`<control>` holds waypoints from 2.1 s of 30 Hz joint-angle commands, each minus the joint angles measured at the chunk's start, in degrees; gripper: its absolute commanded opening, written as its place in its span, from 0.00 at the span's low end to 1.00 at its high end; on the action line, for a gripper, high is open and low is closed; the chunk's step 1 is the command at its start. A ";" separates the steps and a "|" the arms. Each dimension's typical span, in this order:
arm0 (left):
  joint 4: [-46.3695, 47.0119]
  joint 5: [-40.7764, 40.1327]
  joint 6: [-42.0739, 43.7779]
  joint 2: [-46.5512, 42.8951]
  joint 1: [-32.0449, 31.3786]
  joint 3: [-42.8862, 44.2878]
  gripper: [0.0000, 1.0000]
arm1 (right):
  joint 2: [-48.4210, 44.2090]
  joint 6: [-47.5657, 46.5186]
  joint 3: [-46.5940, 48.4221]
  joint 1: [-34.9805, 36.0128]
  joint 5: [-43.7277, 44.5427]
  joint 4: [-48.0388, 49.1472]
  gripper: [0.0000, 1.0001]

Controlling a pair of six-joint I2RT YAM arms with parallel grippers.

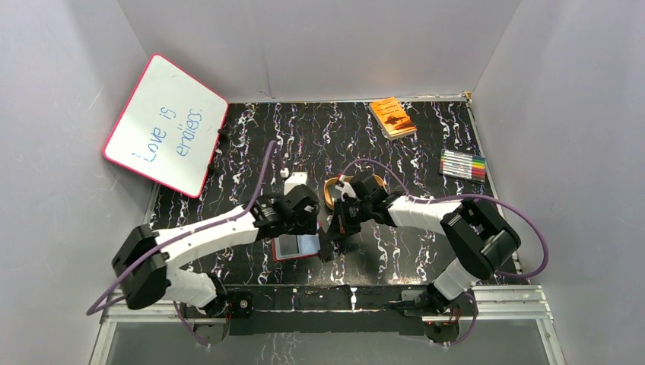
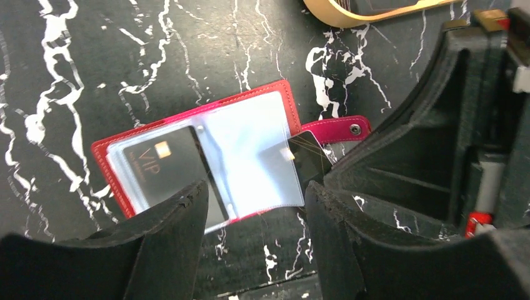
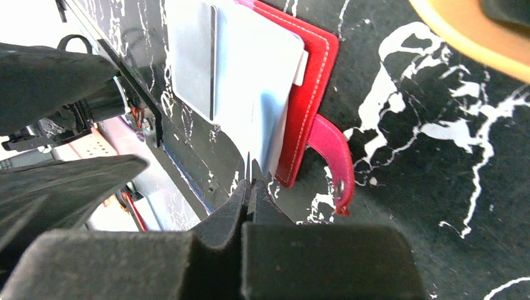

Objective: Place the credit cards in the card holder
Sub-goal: Turn over the card slot in the card holder, then insert the credit card into the card holder.

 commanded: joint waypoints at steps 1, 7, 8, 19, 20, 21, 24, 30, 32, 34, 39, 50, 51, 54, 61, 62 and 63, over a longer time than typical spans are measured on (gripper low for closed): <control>-7.13 -6.24 -5.10 -8.35 0.22 -2.93 0.56 | 0.75 0.17 4.00 1.09 -1.58 2.45 0.00; -10.32 -7.11 -11.97 -19.94 5.63 -14.70 0.49 | 1.81 0.85 6.00 2.83 -1.50 3.35 0.00; -10.03 -6.30 -12.25 -21.46 6.78 -16.31 0.48 | 2.16 0.97 6.42 3.13 -1.43 3.44 0.00; -7.97 -4.83 -13.49 -25.08 9.36 -19.37 0.53 | 8.94 1.19 12.36 6.46 -0.76 3.32 0.00; -7.92 -4.98 -13.43 -25.48 9.33 -19.17 0.55 | 9.51 1.21 12.82 6.71 -0.67 3.25 0.00; -7.79 -5.08 -13.36 -25.76 9.35 -18.81 0.57 | 10.03 1.32 13.21 6.92 -0.62 3.29 0.00; -7.08 -5.00 -12.77 -25.58 9.33 -18.25 0.62 | 11.37 1.47 14.05 7.53 -0.55 3.12 0.00; -3.26 -3.30 -11.79 -21.39 9.35 -18.19 0.63 | 8.16 2.08 13.22 7.77 1.09 2.86 0.00; -3.18 -3.95 -12.38 -20.77 9.36 -18.26 0.63 | 5.19 1.86 12.43 7.51 3.32 1.49 0.00; -3.48 -4.97 -13.44 -21.37 9.42 -18.64 0.63 | 1.97 2.40 10.38 6.65 5.64 1.34 0.00; -5.15 -6.03 -18.32 -24.48 10.55 -21.83 0.63 | -2.05 5.32 3.71 3.24 6.11 6.70 0.00; -2.18 1.00 -23.31 -25.10 14.16 -29.68 0.59 | 3.80 9.12 2.60 2.75 2.24 16.32 0.00; -1.59 1.38 -23.26 -24.64 14.31 -30.00 0.59 | 4.22 9.29 2.52 2.79 2.13 16.68 0.00; -0.47 2.29 -22.91 -23.87 14.65 -30.59 0.59 | 5.08 9.84 2.18 2.78 1.76 17.40 0.00; 0.37 2.98 -22.28 -23.10 14.76 -30.97 0.57 | 6.01 10.40 0.74 2.74 0.70 18.62 0.00; 0.48 3.11 -22.20 -23.00 14.77 -31.02 0.57 | 6.27 10.42 0.74 2.72 0.48 18.62 0.00; 0.69 3.22 -22.13 -22.91 14.73 -31.05 0.57 | 6.53 10.50 0.74 2.72 0.25 18.62 0.00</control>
